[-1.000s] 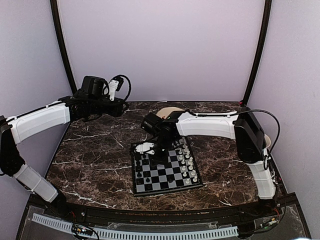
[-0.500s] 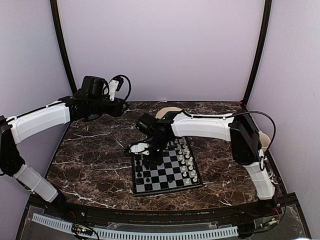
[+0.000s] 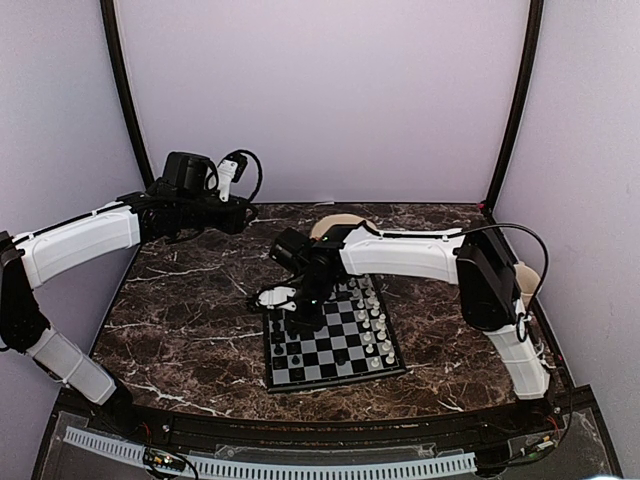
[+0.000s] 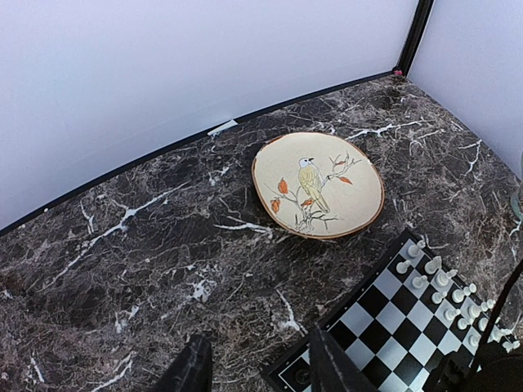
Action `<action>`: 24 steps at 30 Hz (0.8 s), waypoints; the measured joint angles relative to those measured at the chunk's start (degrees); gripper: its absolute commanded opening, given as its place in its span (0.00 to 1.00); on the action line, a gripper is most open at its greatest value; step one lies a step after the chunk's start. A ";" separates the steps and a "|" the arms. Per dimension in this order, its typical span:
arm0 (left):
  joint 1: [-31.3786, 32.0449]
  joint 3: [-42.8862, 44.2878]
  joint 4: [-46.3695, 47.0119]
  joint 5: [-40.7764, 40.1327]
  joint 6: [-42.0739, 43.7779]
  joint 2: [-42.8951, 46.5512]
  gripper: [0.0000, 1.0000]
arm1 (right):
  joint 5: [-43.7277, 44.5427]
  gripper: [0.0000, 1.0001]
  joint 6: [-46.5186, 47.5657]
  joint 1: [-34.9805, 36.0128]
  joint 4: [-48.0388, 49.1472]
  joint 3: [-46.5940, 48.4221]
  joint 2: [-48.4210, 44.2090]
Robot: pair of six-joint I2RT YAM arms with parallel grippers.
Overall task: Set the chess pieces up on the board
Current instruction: Place the pawn at d7, then pick up the rook from the chessboard.
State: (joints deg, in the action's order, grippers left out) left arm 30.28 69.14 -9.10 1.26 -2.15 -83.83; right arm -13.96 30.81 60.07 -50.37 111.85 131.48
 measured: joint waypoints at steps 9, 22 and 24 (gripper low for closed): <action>0.00 0.00 -0.02 0.22 0.00 0.00 0.42 | 0.07 0.20 -0.59 0.00 0.24 0.00 0.20; 0.00 0.00 -0.11 0.17 0.02 0.00 0.42 | 4.33 0.33 -3.34 0.00 0.66 -10.93 -10.78; 0.00 0.00 -0.24 0.17 0.02 0.00 0.43 | 5.11 0.35 -4.26 0.00 0.63 -15.08 -14.84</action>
State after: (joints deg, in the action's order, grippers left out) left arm 30.28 69.14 -9.34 1.43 -2.13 -83.83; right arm -8.84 26.55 60.07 -49.74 96.77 116.64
